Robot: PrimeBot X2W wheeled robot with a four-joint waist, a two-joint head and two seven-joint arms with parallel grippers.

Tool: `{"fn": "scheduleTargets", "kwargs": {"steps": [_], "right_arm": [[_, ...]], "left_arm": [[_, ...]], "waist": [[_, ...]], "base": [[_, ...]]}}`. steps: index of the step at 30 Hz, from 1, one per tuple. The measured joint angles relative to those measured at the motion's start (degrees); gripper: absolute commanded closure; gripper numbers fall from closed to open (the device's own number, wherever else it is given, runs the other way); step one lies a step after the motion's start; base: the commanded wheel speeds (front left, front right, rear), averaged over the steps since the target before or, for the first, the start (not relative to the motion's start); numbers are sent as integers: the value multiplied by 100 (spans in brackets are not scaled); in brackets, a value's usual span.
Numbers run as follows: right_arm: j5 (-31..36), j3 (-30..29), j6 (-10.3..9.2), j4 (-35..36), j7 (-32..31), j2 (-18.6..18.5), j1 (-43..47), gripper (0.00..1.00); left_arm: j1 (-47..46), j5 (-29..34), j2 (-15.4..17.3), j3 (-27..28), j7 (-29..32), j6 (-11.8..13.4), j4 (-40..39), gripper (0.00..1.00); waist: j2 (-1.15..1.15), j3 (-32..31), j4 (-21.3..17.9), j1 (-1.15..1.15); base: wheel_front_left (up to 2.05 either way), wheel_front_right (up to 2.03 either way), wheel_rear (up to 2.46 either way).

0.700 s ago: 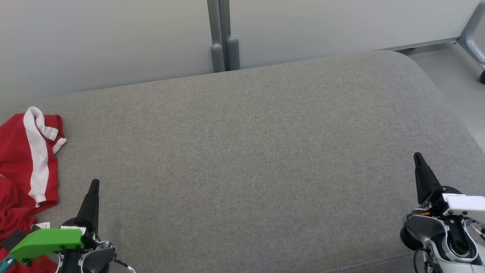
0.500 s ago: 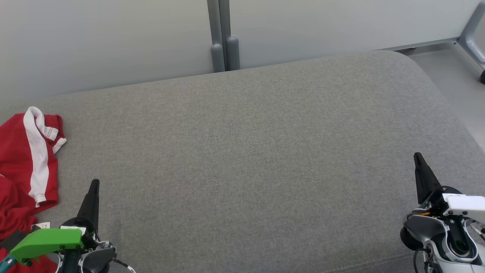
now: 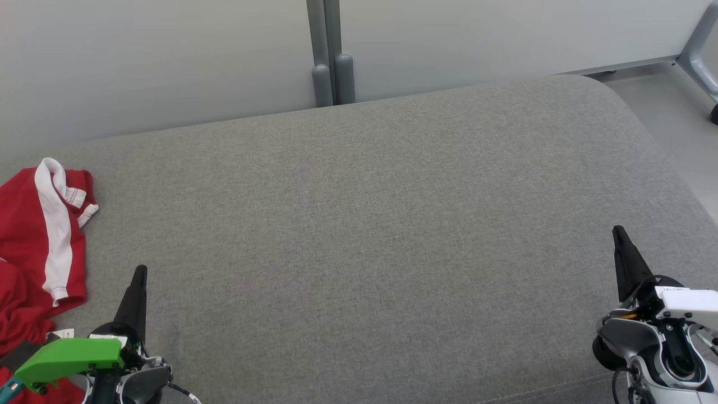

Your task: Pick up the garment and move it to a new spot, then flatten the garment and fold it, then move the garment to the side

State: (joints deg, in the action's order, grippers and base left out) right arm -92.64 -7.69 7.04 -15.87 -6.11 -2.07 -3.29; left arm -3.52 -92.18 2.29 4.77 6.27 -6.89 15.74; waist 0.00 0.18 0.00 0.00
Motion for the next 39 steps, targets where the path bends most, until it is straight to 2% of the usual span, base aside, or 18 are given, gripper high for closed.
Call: {"fn": "scheduleTargets", "kwargs": {"steps": [4,5,6,7,12,22,30,39], "right_arm": [[0,0,0,0,0,0,0,100],[-1,2,-1,-29,1,9,15,0],[-2,4,-2,-85,1,33,53,100],[-2,11,-5,-155,1,59,112,0],[-2,48,-9,-400,13,190,407,0],[238,138,-8,-328,211,182,404,0],[713,78,-15,-192,344,171,403,0],[1692,87,-66,160,515,113,396,0]], "left_arm": [[0,0,0,0,0,0,0,100],[7,0,-3,-3,-1,3,32,0],[42,0,-12,-9,-1,9,87,100],[96,0,-30,-13,-1,10,147,0],[374,0,-147,-81,-10,12,404,0],[375,187,-143,-249,-208,12,335,0],[355,687,-136,-312,-342,36,201,0],[315,1577,-132,-310,-521,189,-111,0]], "waist": [[0,0,0,0],[0,0,0,0],[0,0,0,0],[0,0,0,0],[0,0,0,0],[0,0,0,0],[0,-3,-2,0],[0,-3,-1,0]], "base": [[0,0,0],[0,0,0],[0,0,0],[0,0,0],[0,0,0],[0,0,0],[0,0,0],[0,0,0]]}}
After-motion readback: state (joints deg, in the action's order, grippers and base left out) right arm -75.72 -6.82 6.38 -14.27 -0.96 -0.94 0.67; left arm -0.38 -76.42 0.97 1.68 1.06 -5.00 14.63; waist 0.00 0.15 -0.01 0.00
